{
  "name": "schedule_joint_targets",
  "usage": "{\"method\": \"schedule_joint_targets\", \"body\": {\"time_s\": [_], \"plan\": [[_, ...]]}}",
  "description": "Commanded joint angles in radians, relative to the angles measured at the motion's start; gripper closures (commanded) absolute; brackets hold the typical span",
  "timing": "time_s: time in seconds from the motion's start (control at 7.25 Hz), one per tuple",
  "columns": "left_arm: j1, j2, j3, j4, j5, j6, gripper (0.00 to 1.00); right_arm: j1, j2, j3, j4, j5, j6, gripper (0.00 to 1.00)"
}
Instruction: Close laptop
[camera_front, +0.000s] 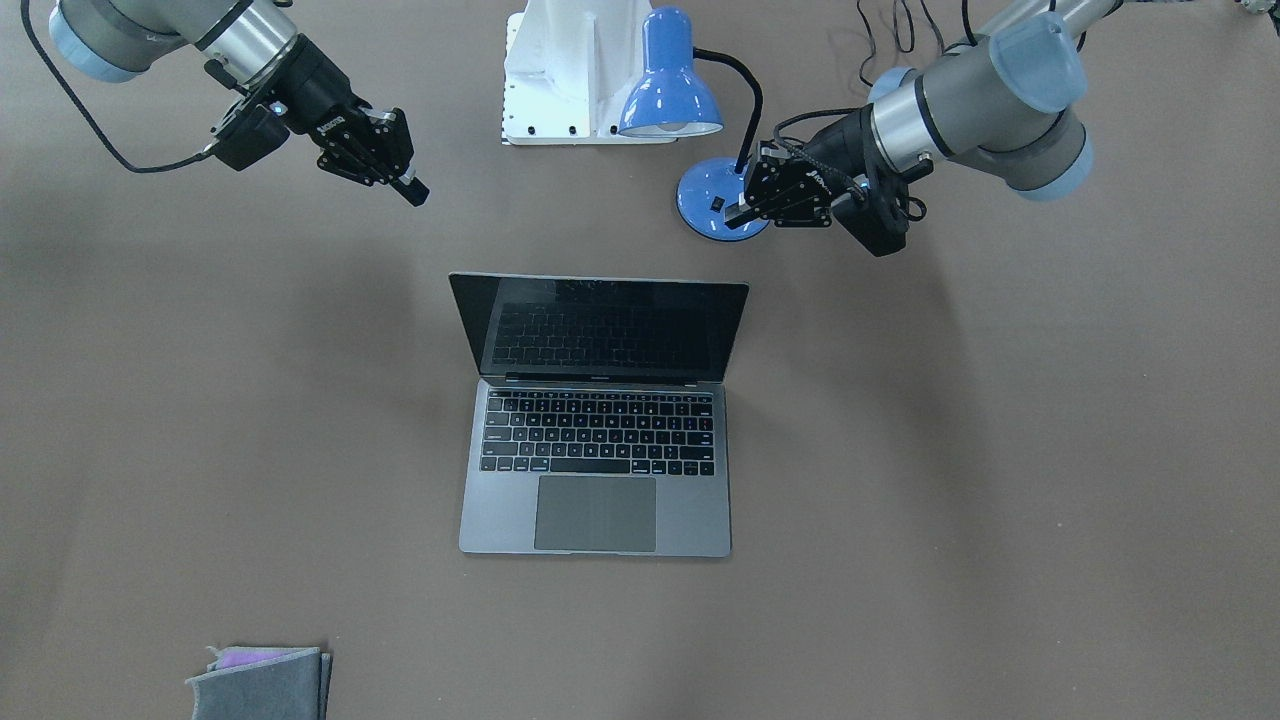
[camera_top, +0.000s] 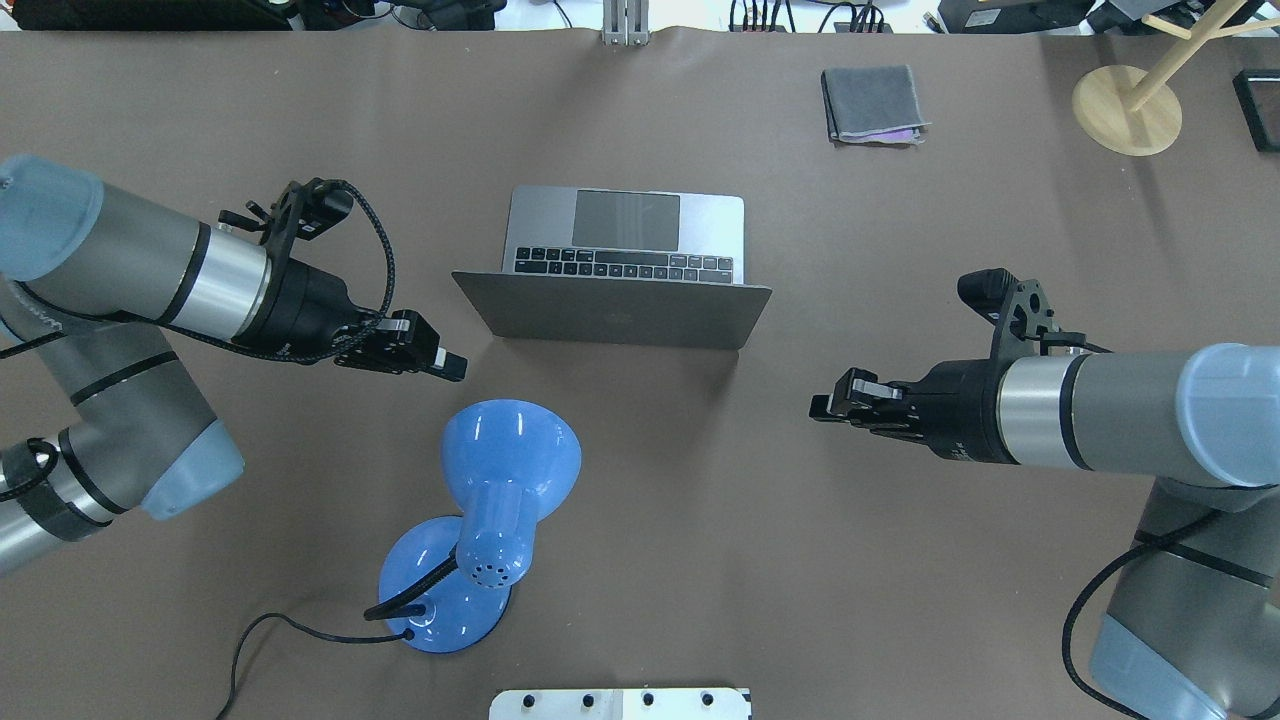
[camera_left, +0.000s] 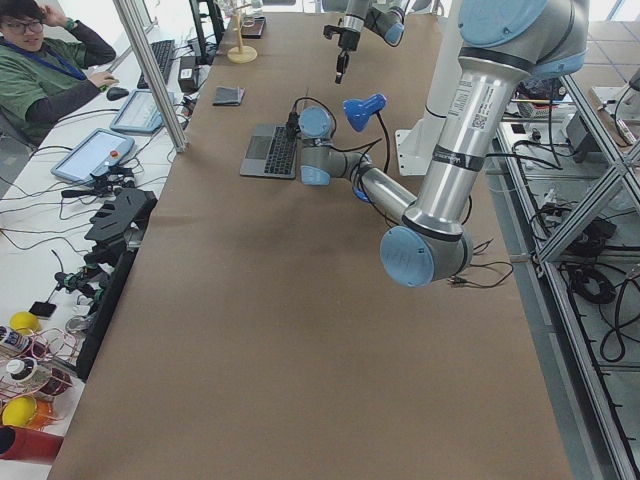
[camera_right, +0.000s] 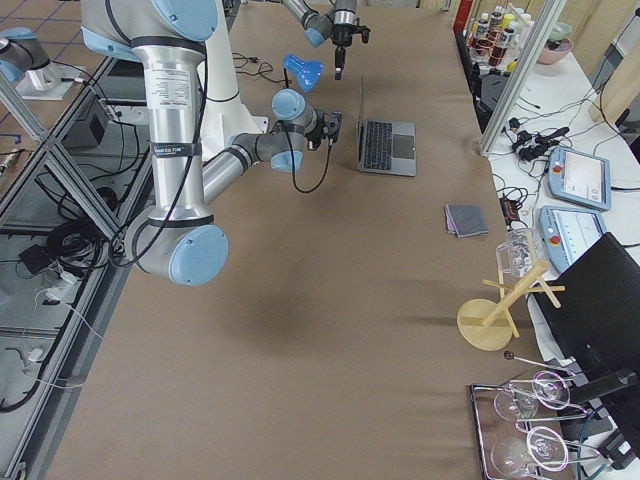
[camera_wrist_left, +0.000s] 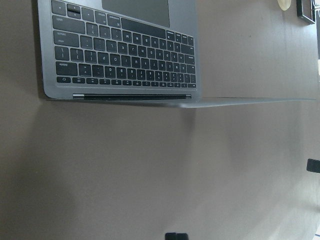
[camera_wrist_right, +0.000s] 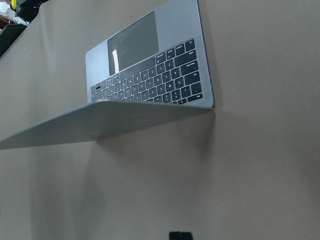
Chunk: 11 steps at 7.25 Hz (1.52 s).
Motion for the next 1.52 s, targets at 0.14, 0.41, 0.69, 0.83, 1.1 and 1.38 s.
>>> {"method": "schedule_joint_targets", "body": {"time_s": [0.14,0.41,0.69,0.83,1.1,1.38], "plan": [[0.003,-0.038,0.050,0.003,0.008,0.005,1.00,0.015,0.064,-0.010,-0.055,-0.002,0.002,1.00],[0.003,-0.040,0.052,0.004,0.008,0.007,1.00,0.033,0.174,-0.020,-0.188,-0.003,0.002,1.00],[0.000,-0.055,0.050,0.010,0.036,0.007,1.00,0.033,0.202,-0.039,-0.218,-0.023,-0.001,1.00],[-0.009,-0.066,0.061,0.012,0.043,0.007,1.00,0.035,0.202,-0.049,-0.217,-0.023,-0.002,1.00],[-0.035,-0.090,0.088,0.013,0.042,0.007,1.00,0.035,0.243,-0.108,-0.217,-0.025,-0.001,1.00],[-0.055,-0.105,0.096,0.035,0.043,0.010,1.00,0.036,0.248,-0.117,-0.217,-0.037,-0.005,1.00]]}}
